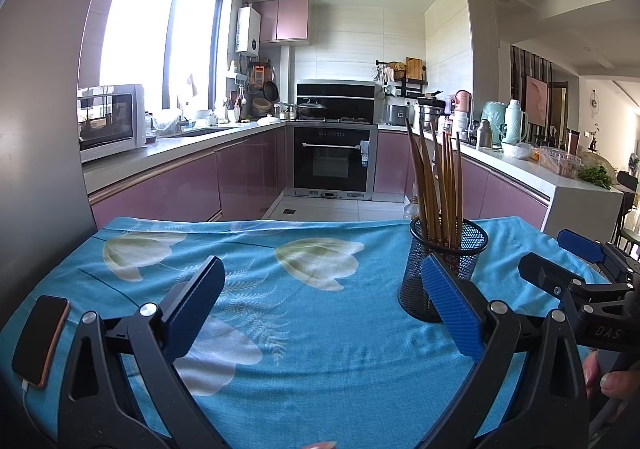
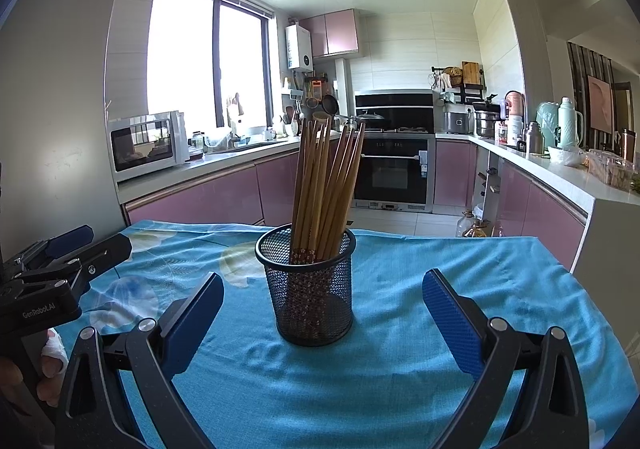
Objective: Organize utensils
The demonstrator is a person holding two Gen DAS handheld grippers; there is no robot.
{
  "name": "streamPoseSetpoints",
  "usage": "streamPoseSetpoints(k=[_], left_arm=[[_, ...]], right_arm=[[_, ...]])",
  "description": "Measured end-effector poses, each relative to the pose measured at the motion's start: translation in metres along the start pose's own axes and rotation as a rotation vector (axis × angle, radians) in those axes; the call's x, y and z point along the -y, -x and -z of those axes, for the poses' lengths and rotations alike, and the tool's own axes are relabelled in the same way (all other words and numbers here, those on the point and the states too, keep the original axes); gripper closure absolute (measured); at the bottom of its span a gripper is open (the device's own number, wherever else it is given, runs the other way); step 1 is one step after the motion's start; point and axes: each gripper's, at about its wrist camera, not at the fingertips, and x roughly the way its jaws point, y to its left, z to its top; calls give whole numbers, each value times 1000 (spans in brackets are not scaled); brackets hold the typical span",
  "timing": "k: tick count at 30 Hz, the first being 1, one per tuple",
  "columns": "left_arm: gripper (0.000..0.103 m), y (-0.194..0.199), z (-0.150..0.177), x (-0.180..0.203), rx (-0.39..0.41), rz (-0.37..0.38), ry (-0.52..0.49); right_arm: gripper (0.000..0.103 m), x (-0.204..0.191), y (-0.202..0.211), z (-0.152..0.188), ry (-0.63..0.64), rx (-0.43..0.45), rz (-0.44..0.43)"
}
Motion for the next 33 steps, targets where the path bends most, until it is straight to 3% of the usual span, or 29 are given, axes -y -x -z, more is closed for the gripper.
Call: streamPoseSetpoints(k=[27,33], left_arm=[[6,-2,2,5,-11,8,-13],[6,-10,3,-1,-60,6,6]], right_arm=[[7,0,-3,4,-8,-14,-2],[7,17,-11,6,-14,-72,31]])
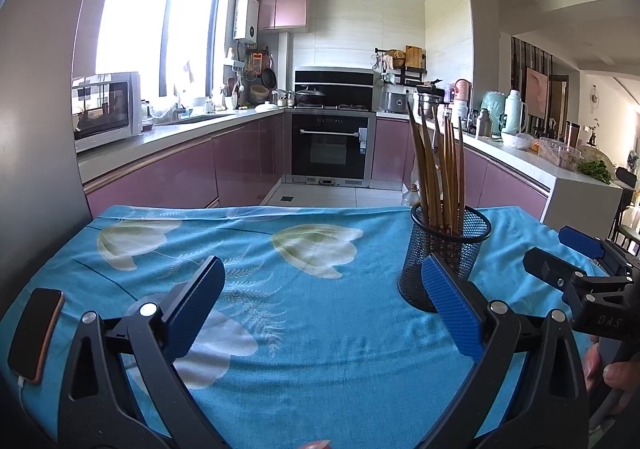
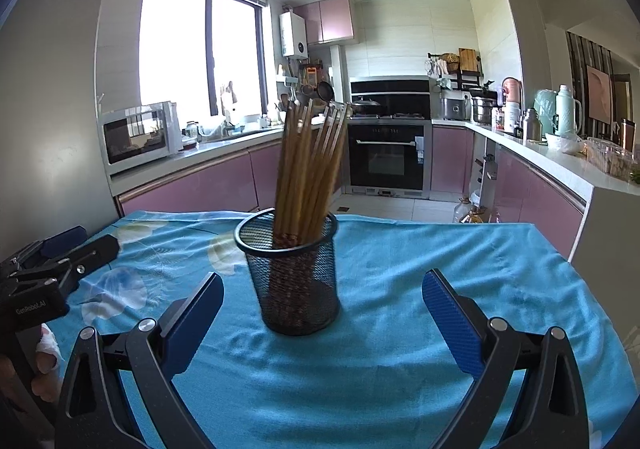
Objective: Organize utensils
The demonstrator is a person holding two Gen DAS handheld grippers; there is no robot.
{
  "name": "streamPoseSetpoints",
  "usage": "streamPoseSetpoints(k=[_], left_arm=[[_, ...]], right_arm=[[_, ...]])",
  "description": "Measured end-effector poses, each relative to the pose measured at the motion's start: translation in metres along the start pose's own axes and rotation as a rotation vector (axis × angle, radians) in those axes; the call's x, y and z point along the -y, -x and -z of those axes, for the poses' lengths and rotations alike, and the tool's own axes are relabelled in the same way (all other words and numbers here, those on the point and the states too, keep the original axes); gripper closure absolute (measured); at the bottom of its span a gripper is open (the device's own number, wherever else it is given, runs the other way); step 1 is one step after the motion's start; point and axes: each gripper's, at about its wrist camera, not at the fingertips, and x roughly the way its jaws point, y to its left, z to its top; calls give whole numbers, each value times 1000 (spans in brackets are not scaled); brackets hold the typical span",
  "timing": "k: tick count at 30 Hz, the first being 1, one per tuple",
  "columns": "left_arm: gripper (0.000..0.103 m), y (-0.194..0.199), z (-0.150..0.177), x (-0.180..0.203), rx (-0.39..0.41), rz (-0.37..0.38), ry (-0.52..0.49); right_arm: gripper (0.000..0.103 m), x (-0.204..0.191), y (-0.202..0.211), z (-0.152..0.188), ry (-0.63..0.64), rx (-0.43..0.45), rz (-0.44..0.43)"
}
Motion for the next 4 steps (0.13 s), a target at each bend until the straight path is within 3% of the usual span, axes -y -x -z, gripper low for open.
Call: streamPoseSetpoints(k=[4], left_arm=[[6,-11,2,-9,-48,-13,16]], right_arm=[[7,37,-25,3,-14,-144,95]])
